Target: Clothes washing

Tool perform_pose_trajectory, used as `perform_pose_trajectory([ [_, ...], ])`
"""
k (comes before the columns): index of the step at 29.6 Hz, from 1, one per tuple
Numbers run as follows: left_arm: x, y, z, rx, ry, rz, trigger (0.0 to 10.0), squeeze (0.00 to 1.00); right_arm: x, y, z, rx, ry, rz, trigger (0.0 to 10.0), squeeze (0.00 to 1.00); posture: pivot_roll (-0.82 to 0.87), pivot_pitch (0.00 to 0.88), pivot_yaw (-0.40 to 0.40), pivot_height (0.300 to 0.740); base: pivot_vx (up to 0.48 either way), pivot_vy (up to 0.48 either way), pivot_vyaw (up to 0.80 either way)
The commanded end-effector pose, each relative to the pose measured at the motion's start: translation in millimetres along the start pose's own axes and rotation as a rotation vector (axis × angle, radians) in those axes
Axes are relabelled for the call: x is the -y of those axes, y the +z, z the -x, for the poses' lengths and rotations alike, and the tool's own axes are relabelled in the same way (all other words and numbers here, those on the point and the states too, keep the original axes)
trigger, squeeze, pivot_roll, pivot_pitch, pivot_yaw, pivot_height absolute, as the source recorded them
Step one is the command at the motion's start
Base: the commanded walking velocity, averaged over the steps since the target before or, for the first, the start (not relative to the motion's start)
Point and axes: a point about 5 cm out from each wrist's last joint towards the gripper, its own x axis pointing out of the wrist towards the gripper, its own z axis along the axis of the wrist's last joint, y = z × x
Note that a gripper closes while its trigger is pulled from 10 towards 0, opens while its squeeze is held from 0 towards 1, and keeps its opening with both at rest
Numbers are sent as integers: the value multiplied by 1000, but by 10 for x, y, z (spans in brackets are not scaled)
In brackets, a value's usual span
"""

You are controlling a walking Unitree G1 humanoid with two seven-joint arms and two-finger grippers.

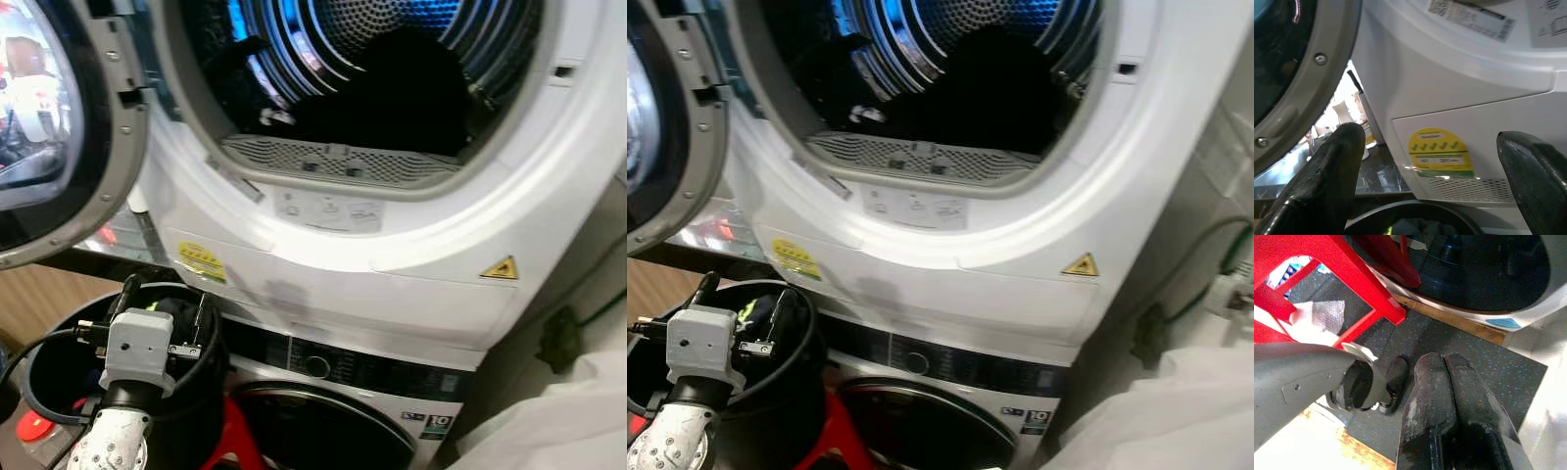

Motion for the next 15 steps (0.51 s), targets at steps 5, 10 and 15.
perform_pose_trajectory([
  [5, 24, 40, -19, 17, -26, -7, 10000, 0, 17, -17, 5, -6, -7, -5, 10000, 0, 233, 0, 15, 740, 0, 362, 0],
  [10, 44, 42, -30, 18, -29, -3, 10000, 0, 15, -25, 7, -8, -6, -2, 10000, 0, 231, 0, 15, 740, 0, 359, 0],
  [15, 53, 48, -24, 18, -35, -3, 10000, 0, 14, -33, 8, -10, -6, -2, 10000, 0, 231, 0, 16, 740, 0, 358, 0],
])
